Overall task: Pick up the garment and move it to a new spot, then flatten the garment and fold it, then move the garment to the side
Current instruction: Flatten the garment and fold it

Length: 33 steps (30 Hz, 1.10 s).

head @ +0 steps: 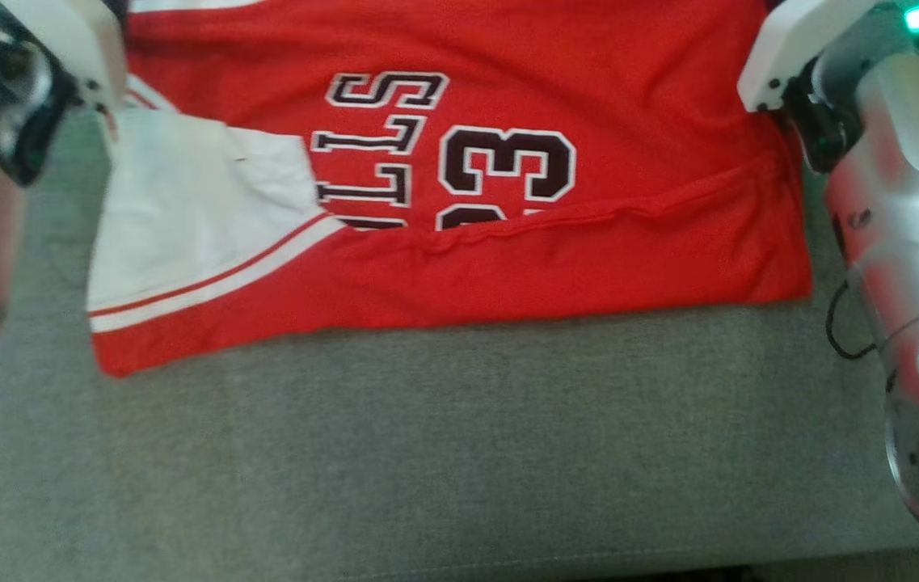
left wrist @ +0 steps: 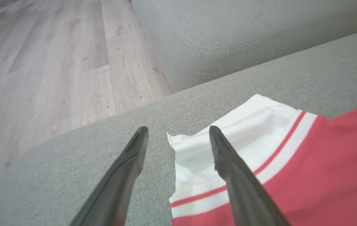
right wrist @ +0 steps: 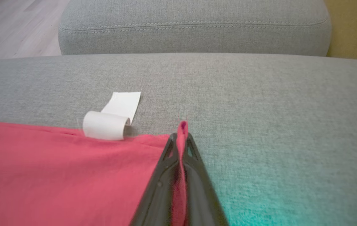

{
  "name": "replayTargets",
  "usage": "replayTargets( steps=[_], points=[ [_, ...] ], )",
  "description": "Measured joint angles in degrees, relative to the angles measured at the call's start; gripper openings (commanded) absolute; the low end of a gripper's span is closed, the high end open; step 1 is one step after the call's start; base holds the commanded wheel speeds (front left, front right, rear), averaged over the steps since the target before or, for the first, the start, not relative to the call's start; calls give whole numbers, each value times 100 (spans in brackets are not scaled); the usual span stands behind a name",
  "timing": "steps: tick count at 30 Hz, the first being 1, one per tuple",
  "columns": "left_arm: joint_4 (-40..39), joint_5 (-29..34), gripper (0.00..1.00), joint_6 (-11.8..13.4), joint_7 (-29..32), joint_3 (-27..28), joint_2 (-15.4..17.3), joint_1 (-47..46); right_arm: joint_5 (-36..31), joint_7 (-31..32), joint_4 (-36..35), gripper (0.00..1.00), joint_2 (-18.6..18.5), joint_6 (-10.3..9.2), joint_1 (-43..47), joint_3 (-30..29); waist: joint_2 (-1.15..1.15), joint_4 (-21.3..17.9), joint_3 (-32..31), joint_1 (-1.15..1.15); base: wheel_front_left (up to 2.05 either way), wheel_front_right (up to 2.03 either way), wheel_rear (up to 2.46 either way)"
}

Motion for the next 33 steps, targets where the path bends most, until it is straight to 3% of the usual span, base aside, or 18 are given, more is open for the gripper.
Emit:
replayTargets(
  steps=[8, 22, 23, 25, 29, 33],
  points=[
    [772, -477, 100, 0, 286, -338, 119, -610, 415, -161, -119, 0, 87, 0, -287, 487, 0, -322, 367, 0, 0, 0, 0],
    [1114, -910, 100, 0, 377, -1028, 190, -851, 848, -261, -25, 0, -15, 0, -394, 892, 0, -293, 425, -1, 0, 0, 0],
    [1114, -965, 83, 0, 382, -1065, 189, -853, 867, -261, -21, 0, -26, 0, -397, 910, 0, -286, 426, -1, 0, 0, 0],
    [1107, -1061, 2, 0, 383, -1168, 193, -860, 905, -264, -13, 0, -44, 0, -399, 951, 0, -275, 432, -2, 0, 0, 0],
    [1059, -1259, 0, 0, 361, -1369, 191, -893, 996, -280, 40, 0, -78, 0, -450, 1055, 0, -254, 440, -1, 0, 0, 0],
    [1074, -1268, 0, 0, -78, -1463, 194, -897, 1068, -282, 118, 0, -102, 0, -495, 1113, 0, -230, 409, 0, 0, 0, 0]
  ],
)
